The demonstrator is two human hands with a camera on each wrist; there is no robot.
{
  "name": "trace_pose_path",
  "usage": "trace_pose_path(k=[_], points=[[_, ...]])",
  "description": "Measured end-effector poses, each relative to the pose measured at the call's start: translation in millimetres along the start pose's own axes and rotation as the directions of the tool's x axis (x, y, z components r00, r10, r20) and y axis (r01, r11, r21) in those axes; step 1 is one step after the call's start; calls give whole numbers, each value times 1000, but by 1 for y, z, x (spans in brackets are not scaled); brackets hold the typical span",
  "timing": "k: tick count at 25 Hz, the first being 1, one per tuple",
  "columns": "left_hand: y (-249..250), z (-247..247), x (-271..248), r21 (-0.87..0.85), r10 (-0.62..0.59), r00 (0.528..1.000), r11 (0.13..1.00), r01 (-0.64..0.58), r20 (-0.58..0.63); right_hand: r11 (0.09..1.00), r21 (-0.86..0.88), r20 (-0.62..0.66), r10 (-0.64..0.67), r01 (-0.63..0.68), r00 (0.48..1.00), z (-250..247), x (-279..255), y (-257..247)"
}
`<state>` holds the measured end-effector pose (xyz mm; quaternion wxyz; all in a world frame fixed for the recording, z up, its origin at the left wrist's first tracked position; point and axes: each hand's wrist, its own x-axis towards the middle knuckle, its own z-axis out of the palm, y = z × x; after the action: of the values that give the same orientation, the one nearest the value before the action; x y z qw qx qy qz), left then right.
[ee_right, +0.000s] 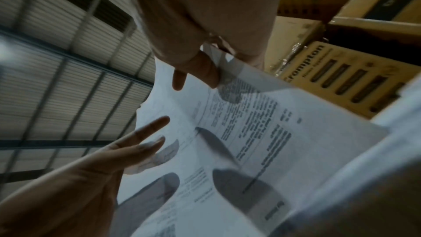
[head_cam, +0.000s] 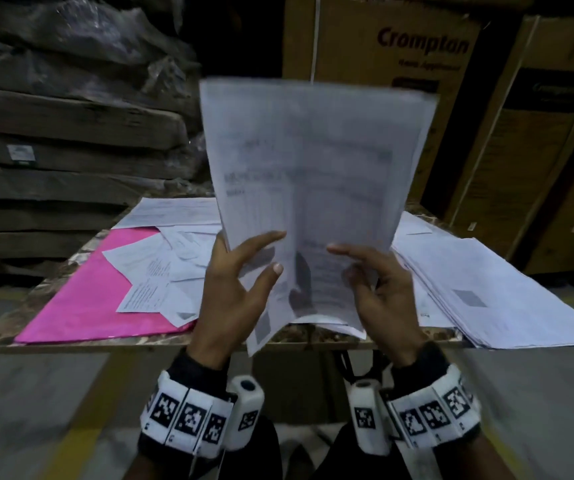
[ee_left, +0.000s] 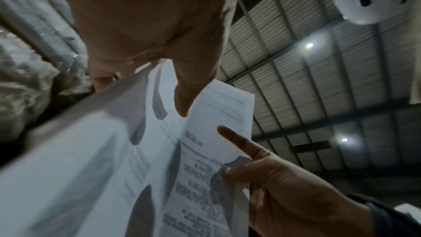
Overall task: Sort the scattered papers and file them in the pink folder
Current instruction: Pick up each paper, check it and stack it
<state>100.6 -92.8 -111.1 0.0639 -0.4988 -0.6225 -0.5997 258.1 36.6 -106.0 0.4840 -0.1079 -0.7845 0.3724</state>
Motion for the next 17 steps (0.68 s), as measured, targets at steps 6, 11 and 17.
trace_pose_path(k=[6,11,17], points=[[-11,17,-14,-85,-62,998,994,62,6,977,148,-12,155,-151,988,5,-9,22],[-18,21,-15,-45,-118,993,992,119,30,982,101,-32,165,-161,986,11,-14,36],[-30,18,-28,12,-182,983,983,181,39,971,43,-42,236,-235,971,11,-15,44]])
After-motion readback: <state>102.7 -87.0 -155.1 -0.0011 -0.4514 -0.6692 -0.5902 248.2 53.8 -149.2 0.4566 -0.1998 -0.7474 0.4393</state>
